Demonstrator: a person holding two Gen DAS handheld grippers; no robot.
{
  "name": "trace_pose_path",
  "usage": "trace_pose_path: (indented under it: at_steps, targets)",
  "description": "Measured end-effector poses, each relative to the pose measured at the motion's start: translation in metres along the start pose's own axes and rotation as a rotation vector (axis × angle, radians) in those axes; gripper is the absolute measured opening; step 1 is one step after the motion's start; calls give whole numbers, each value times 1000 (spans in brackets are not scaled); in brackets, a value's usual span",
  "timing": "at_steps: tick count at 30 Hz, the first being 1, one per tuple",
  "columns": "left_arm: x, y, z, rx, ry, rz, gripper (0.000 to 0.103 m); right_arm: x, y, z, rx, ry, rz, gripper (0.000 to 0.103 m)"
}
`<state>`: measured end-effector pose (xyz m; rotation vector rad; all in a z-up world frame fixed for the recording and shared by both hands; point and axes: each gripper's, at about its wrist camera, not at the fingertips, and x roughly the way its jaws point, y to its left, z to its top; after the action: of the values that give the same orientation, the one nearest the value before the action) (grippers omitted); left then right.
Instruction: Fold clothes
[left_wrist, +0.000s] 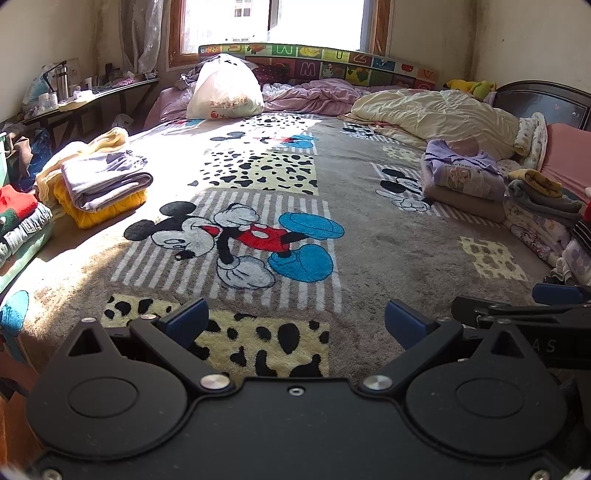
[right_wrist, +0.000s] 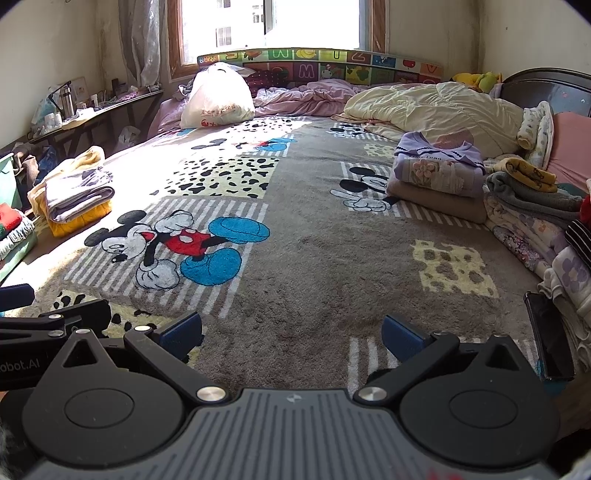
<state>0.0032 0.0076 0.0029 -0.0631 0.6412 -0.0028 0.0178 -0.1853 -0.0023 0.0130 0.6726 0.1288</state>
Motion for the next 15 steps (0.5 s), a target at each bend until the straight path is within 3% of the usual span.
trace_pose_path:
  at_steps: [7, 15]
  targets:
    - [12, 7, 0, -35, 25, -12, 103, 12, 0, -3, 4, -4, 17, 103]
    - [31, 41, 13, -133, 11, -13, 103, 36, -2, 4, 25, -29, 153, 103]
